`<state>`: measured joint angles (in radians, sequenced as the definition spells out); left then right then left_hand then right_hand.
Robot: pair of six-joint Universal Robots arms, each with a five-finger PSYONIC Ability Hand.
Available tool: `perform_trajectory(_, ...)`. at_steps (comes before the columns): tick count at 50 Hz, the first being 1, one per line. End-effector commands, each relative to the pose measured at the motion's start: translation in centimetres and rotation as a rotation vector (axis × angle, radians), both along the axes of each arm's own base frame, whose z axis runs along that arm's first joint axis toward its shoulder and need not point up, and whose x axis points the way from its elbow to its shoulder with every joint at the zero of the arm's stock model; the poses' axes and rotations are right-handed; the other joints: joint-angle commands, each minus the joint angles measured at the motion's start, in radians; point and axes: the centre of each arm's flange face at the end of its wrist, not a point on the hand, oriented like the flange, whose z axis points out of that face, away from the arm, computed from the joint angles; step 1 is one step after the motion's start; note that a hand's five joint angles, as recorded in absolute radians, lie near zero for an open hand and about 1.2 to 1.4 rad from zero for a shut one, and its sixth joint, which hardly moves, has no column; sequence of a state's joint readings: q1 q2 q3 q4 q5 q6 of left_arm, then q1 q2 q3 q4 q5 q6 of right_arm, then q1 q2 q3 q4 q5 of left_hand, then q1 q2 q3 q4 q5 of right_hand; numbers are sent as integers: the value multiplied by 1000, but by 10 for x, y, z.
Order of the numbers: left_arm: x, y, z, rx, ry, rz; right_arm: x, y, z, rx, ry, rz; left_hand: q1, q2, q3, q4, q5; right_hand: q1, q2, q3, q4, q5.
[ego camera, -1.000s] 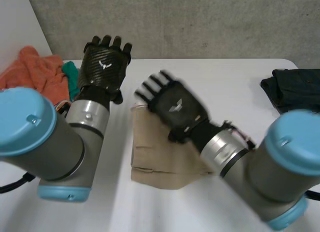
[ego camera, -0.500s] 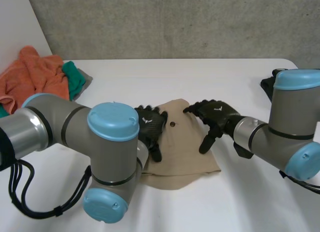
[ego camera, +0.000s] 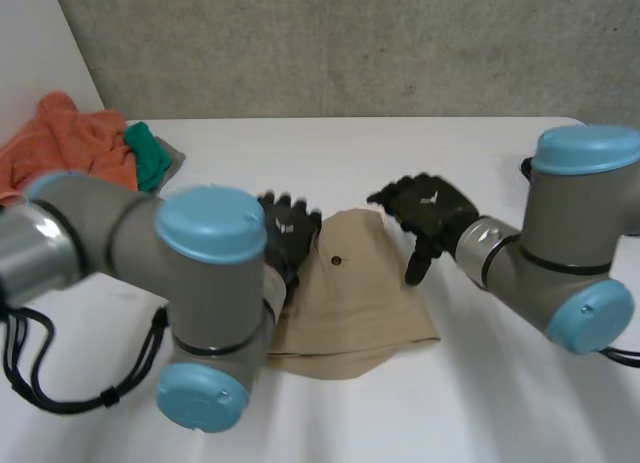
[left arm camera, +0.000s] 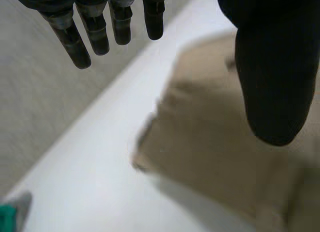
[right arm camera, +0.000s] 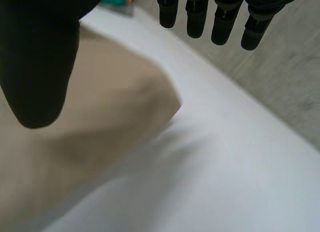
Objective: Fold the laundry.
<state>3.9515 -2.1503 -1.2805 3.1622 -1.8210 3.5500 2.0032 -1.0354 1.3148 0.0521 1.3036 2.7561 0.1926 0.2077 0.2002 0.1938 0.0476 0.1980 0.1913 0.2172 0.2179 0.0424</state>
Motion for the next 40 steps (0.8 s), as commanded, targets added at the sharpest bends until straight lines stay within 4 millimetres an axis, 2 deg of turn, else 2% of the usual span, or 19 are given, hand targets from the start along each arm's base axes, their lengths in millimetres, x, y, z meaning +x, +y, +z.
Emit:
perform_trajectory(1,8,13,64,-71,164,-126,-14,24,31,-104,-62,-13,-17,-32,-25,-18,-47,-23,-17,-43,-43,-42)
perform_trajectory(3,13,15,79,-76,212,-158,-20,40,34,-128,-68,-4,-11,-26,-19,-13,-41,-23,-17,-43,-43,-42)
perform_trajectory(5,17,16,85,-69,240,-180,-22,50,30,-137,-69,11,-11,-26,-19,-13,-41,-23,-17,-43,-43,-42)
perform_trajectory(9,20,23,92,-35,297,-265,-28,72,3,-146,-33,38,-8,-24,-16,-10,-38,-23,-17,-43,-43,-42)
perform_trajectory(10,20,24,93,-27,305,-283,-27,81,-10,-149,-11,58,-5,-21,-13,-7,-35,-23,-17,-43,-43,-42)
perform_trajectory(14,23,22,88,21,325,-332,-20,106,-31,-174,15,140,3,-12,-4,2,-26,-23,-17,-43,-43,-42)
perform_trajectory(17,26,17,85,33,328,-325,-16,115,-45,-163,25,190,6,-9,-1,5,-23,-23,-17,-43,-43,-42)
perform_trajectory(18,27,17,85,34,329,-323,-14,117,-57,-141,32,211,6,-9,-1,5,-23,-23,-17,-43,-43,-42)
perform_trajectory(23,26,17,80,45,322,-325,-7,114,-81,-128,50,236,6,-9,-1,5,-23,-23,-17,-43,-43,-42)
perform_trajectory(28,25,17,79,48,321,-327,2,105,-87,-211,66,254,6,-9,-1,5,-23,-10,-4,-30,-30,-29)
perform_trajectory(33,25,16,79,46,322,-326,10,92,-100,-242,83,262,6,-9,-1,5,-23,124,131,105,104,105)
perform_trajectory(37,25,16,79,47,321,-324,15,83,-98,-268,69,250,6,-9,-1,5,-23,291,298,272,272,273)
perform_trajectory(40,26,15,79,47,321,-323,18,78,-99,-280,68,245,6,-9,-1,5,-23,307,314,288,287,288)
